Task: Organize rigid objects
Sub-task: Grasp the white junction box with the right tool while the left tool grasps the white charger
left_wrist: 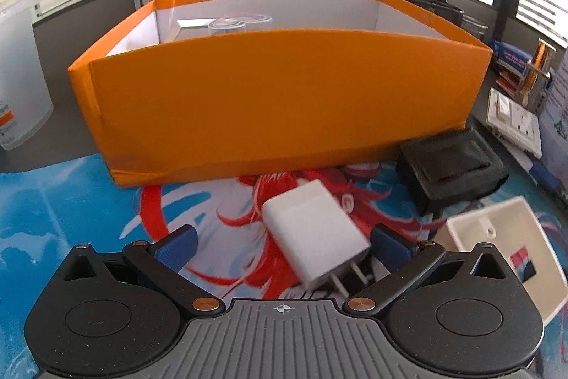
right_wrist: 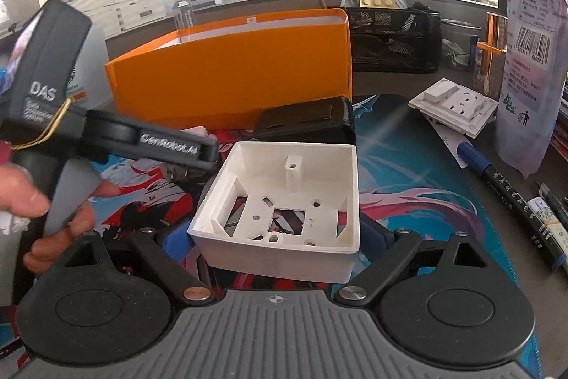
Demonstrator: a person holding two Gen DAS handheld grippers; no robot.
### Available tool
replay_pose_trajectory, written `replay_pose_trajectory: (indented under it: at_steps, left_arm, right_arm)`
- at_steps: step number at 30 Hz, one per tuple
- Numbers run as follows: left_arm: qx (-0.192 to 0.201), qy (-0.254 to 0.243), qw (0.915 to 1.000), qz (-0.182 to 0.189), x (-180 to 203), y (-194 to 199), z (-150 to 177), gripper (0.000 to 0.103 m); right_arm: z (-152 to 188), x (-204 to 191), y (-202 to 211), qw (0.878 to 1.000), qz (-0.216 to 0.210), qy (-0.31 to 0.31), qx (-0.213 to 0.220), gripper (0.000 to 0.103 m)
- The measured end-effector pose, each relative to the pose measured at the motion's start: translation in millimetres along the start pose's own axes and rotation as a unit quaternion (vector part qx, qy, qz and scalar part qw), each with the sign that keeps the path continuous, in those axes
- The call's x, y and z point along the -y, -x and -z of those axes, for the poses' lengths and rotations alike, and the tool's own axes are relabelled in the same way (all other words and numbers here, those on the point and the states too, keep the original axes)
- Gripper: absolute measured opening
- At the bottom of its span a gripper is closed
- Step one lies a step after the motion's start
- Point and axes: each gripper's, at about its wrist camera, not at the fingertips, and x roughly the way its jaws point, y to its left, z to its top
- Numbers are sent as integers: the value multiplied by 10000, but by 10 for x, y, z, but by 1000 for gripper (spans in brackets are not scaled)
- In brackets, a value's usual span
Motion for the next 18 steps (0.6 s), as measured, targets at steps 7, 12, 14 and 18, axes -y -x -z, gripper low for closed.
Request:
replay_pose_trajectory:
  at_steps: [7,12,14,18]
  left_arm:
    - [165,56,9996,-218,9,-36,17,100]
    - [451,-144,9989,-30,35,104,104,50]
    - [476,-180,9987,16,26,152,136,41]
    - [423,-164,9989,79,-19,222,173,37]
  right_arm:
    - [5,15,12,10000,-48,1,7,90]
    - [8,13,20,10000,-16,27,21,90]
    - [9,9,19,10000,-5,43,23,89]
    - [17,-4,38,10000,22,47,41,89]
